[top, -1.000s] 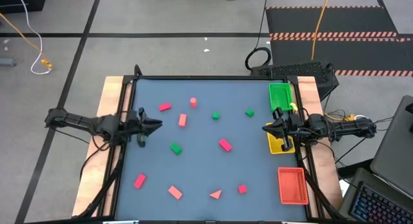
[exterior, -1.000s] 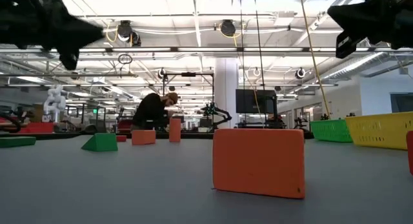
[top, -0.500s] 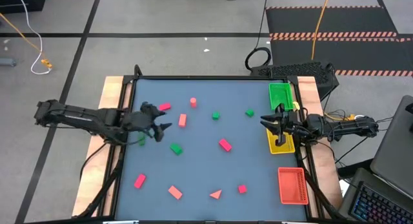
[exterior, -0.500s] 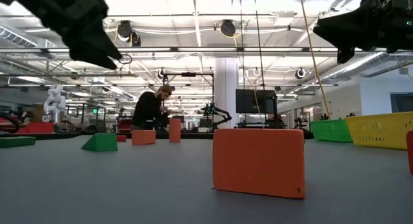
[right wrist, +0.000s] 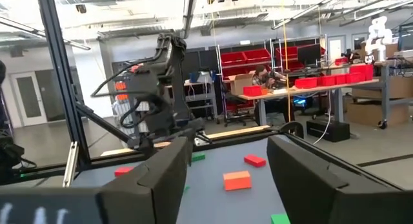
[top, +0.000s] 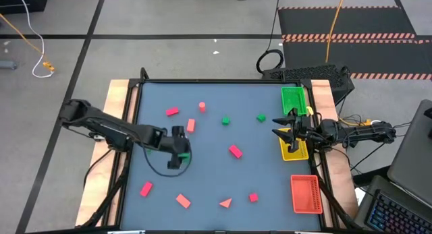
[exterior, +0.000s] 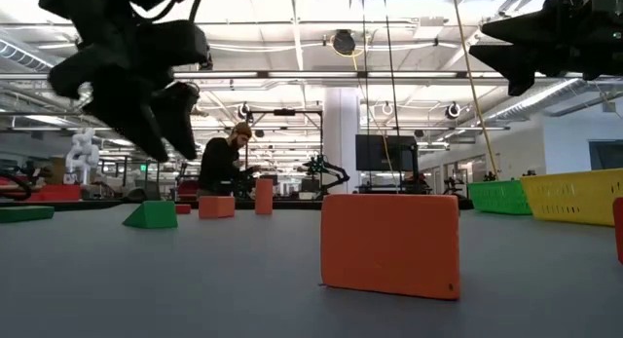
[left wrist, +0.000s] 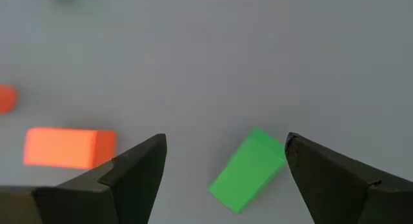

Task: Sort & place blocks by color
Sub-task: Put the bottom center green block into the yellow basket

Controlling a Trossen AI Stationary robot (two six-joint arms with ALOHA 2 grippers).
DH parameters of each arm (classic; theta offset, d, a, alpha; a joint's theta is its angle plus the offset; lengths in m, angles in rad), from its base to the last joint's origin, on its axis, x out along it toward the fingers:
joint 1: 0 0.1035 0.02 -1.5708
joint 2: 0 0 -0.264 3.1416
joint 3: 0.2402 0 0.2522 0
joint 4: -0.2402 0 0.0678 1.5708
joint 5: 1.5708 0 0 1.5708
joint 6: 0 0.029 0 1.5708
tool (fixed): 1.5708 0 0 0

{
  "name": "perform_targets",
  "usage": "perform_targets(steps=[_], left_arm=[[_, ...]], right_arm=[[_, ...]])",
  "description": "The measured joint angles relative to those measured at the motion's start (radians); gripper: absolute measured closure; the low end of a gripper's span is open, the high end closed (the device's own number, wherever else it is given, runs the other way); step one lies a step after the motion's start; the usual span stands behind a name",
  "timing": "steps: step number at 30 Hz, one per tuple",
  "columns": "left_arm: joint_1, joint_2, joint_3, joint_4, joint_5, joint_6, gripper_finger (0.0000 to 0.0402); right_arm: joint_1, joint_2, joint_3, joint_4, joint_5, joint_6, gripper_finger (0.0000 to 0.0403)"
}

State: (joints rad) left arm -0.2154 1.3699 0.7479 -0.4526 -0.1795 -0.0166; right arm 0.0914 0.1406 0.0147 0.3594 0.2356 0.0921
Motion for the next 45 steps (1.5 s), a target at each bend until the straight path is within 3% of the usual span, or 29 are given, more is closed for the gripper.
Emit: perform_targets(steps=[7, 16, 22, 34, 39, 45], left_arm=[[-0.023, 0.070, 0.000, -0.003, -0.001, 0.039, 0.0082], [-0.027, 0.071, -0.024, -0.019, 0.044, 0.080, 0.0082], [-0.030, 0.071, -0.024, 0.011, 0.013, 0.158, 0.0082], [-0.030, 0.203, -0.022, 0.077, 0.032, 0.229, 0.0086], [-0.030, 0.205, -0.023, 0.077, 0.043, 0.252, 0.0139], [-0.029, 0.205, -0.024, 0.077, 0.078, 0.251, 0.0273]], right_arm=[[0.000, 0.000, 0.000, 0.002, 0.000, 0.000, 0.0193], [0.000, 0.003, 0.000, 0.002, 0.000, 0.000, 0.0193], [0.000, 0.026, 0.000, 0.002, 0.000, 0.000, 0.0192], [0.000, 0.082, 0.000, 0.018, 0.000, 0.000, 0.0192], [0.000, 0.089, 0.000, 0.019, 0.002, 0.000, 0.0192], [0.000, 0.089, 0.000, 0.018, 0.003, 0.000, 0.0192]])
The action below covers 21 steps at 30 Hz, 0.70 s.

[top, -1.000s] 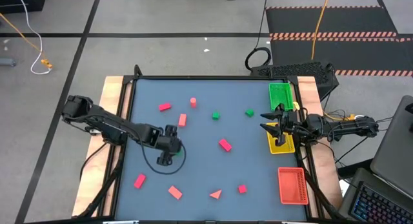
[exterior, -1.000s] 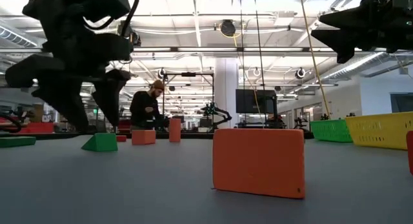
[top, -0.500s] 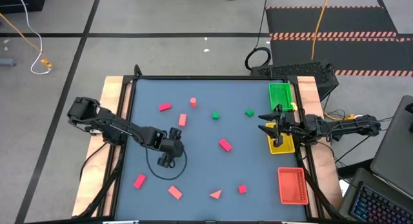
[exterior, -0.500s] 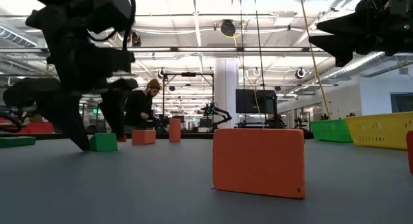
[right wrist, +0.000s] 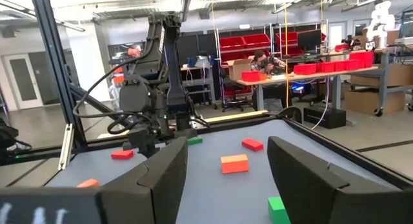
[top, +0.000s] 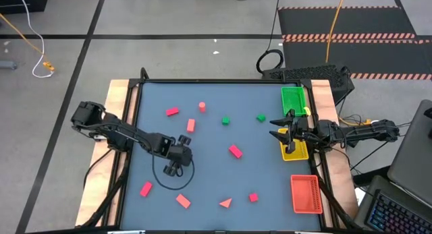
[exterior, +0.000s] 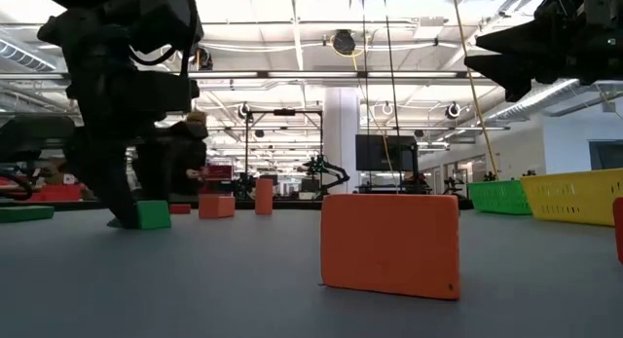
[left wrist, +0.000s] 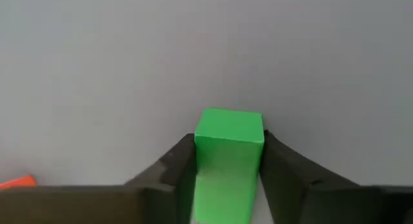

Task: Sort & place blocks by color
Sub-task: Put the bottom center green block into the yellow basket

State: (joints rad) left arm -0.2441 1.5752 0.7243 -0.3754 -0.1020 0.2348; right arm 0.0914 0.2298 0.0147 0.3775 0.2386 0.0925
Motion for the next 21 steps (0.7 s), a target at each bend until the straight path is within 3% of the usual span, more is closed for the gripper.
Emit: perform_targets(steps=[12, 18, 21], left_arm=[[0.071, -0.037, 0.135, 0.001, -0.073, -0.009, 0.0273], [0.116, -0.037, 0.210, 0.166, -0.078, 0.020, 0.0273], [0.144, -0.039, 0.225, 0.350, -0.078, 0.030, 0.0273]], right_arm=[[0.000, 0.028, 0.000, 0.121, 0.001, -0.001, 0.0192], [0.000, 0.068, 0.000, 0.198, 0.001, -0.072, 0.0193], [0.000, 0.089, 0.000, 0.265, 0.030, -0.113, 0.0193]])
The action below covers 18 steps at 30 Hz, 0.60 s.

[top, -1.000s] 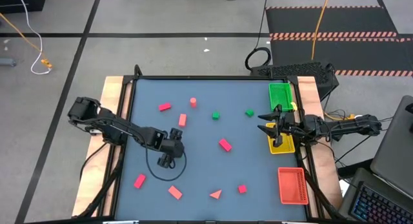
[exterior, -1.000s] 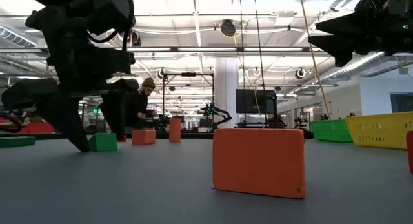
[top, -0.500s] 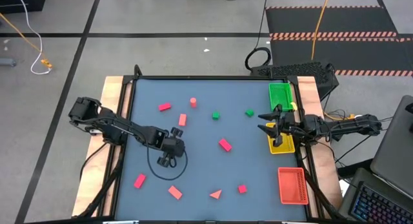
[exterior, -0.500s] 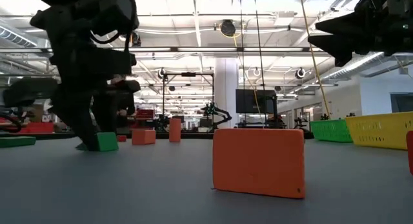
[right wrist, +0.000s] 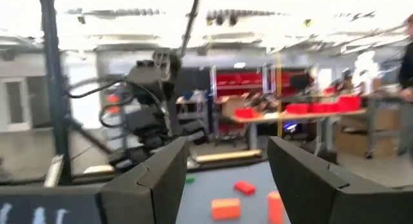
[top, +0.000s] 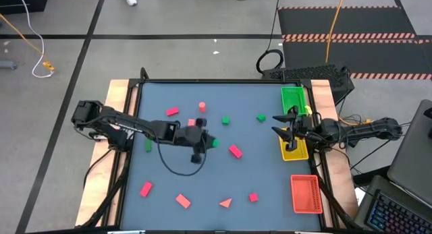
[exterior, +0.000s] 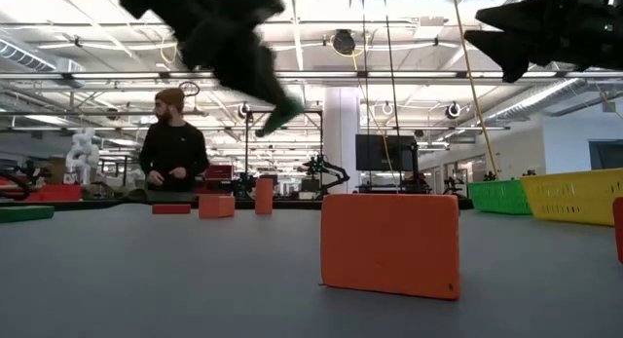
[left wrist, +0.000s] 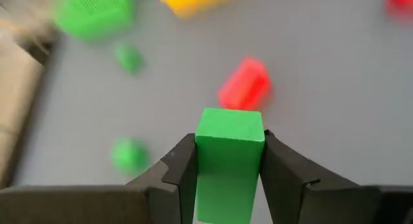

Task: Sort & place blocks by color
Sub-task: Put the bottom center green block into the yellow basket

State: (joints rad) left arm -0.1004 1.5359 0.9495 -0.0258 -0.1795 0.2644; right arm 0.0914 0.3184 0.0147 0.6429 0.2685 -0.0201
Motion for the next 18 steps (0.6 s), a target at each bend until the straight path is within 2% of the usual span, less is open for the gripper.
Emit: perform_targets(steps=[6, 8, 11, 14, 18], left_arm=[[0.052, 0.003, 0.000, 0.402, 0.058, -0.071, 0.0273], [0.057, 0.004, 0.001, 0.486, 0.076, -0.095, 0.0273], [0.056, 0.006, 0.001, 0.540, 0.075, -0.098, 0.0273], [0.054, 0.006, 0.000, 0.559, 0.077, -0.105, 0.0273], [0.057, 0.006, 0.000, 0.615, 0.107, -0.191, 0.0273]], right_arm=[[0.000, 0.056, 0.000, 0.093, 0.018, -0.019, 0.0193], [0.000, 0.083, 0.000, 0.142, 0.018, -0.019, 0.0193], [0.000, 0.131, 0.012, 0.229, 0.016, -0.019, 0.0193], [0.000, 0.184, 0.047, 0.225, 0.000, -0.040, 0.0193], [0.000, 0.281, 0.115, 0.232, -0.042, -0.135, 0.0193]])
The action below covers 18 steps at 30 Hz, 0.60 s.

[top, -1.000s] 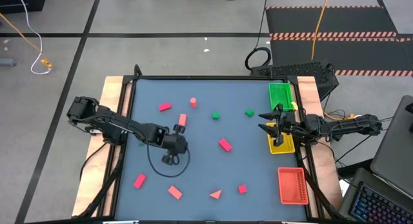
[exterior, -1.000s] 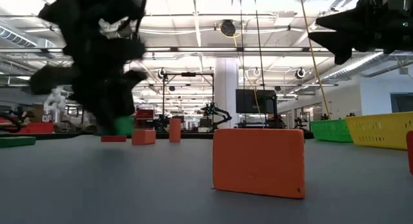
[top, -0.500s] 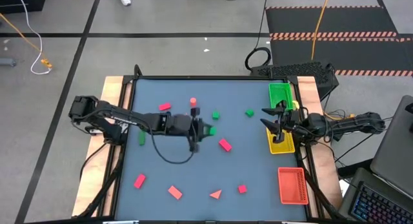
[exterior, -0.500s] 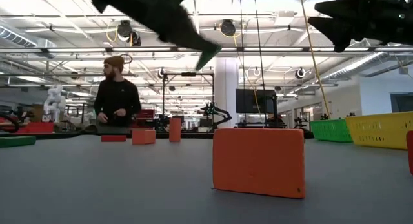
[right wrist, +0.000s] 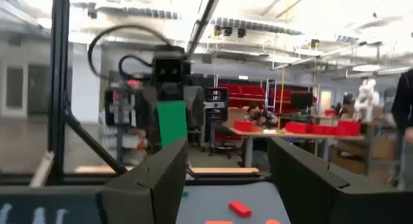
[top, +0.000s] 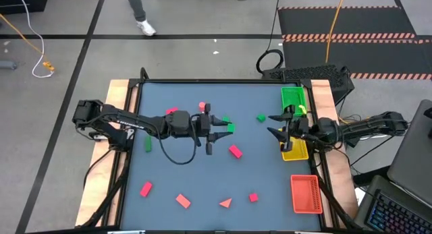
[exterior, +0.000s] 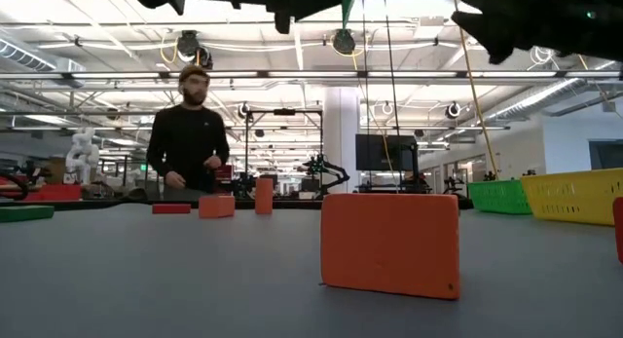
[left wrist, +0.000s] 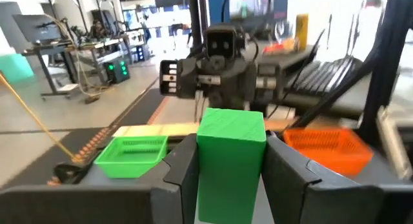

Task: Sort & place blocks by color
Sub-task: Put the bottom center green block into the yellow basket

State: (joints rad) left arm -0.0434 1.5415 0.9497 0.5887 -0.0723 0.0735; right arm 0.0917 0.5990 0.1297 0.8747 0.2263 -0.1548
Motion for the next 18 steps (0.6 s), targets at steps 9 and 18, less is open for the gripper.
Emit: perform_targets(steps=[9, 18], left_arm=[[-0.008, 0.007, 0.000, -0.132, -0.149, 0.051, 0.0273], [-0.063, 0.122, -0.002, -0.081, -0.569, 0.372, 0.0273]], right_arm=[[0.001, 0.276, 0.113, -0.005, 0.058, 0.058, 0.0186], [-0.001, 0.504, 0.155, 0.152, 0.118, 0.254, 0.0120]])
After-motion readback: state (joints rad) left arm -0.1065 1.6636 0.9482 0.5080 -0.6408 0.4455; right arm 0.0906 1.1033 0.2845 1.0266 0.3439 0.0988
